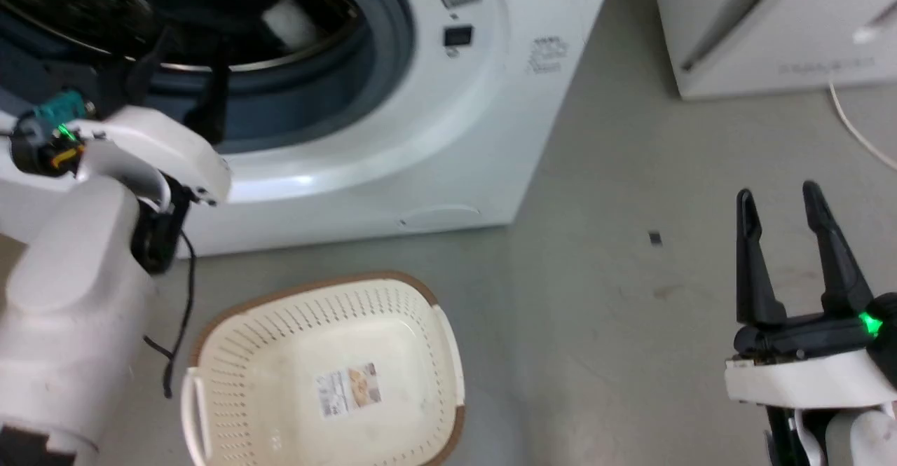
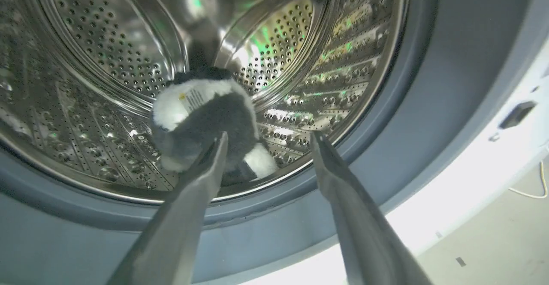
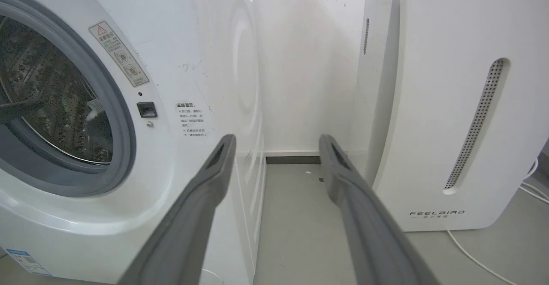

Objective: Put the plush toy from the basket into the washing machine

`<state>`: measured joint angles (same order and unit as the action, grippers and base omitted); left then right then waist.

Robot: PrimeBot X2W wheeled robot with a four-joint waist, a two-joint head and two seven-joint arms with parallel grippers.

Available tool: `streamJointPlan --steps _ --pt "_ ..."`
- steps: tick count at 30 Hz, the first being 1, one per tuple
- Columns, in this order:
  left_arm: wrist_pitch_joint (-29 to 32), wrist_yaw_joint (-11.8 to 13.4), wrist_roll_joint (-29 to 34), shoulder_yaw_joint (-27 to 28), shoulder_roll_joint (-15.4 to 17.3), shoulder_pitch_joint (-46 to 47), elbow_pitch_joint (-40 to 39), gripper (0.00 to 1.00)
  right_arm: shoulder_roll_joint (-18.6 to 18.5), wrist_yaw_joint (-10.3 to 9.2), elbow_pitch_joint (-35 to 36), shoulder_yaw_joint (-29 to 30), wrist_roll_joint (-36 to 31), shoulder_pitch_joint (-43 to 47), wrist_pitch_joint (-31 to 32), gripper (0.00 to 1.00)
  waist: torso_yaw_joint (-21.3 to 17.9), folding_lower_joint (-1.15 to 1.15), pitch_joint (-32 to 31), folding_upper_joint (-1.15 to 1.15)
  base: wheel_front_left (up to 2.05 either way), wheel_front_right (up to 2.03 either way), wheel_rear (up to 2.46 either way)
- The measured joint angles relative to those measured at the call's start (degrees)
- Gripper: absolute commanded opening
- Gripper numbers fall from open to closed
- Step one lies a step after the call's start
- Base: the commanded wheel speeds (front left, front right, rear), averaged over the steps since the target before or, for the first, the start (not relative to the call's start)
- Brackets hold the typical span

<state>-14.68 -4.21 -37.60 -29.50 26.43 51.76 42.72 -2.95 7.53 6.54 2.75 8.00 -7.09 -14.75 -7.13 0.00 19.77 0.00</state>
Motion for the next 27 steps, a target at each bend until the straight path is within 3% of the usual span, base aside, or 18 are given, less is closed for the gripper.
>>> streamJointPlan --steps 9,16,21,27 --pt "-0.01 7.34 6.02 9.58 -0.94 -19.14 -22.61 1.00 0.00 0.00 -0.51 0.46 -0.08 3.25 0.00 1.00 4.54 -0.01 -8.04 0.00 0.00 0.00 0.00" --pt "-0.01 12.13 11.51 14.69 -4.04 -34.11 -35.73 1.00 0.00 0.00 -0.64 0.36 -0.08 4.86 0.00 1.00 6.84 -0.01 -12.17 0.00 0.00 0.00 0.00" --pt "0.00 14.24 14.93 16.77 -6.60 -42.05 -40.12 1.00 0.00 0.00 -0.90 0.01 -0.07 6.08 0.00 1.00 7.62 -0.01 -14.40 0.00 0.00 0.00 0.00" --pt "-0.01 14.39 18.55 17.75 -9.98 -48.83 -42.31 1.00 -0.01 0.00 -1.22 -0.63 -0.03 8.07 0.00 1.00 8.21 -0.01 -16.59 0.00 0.00 0.00 0.00"
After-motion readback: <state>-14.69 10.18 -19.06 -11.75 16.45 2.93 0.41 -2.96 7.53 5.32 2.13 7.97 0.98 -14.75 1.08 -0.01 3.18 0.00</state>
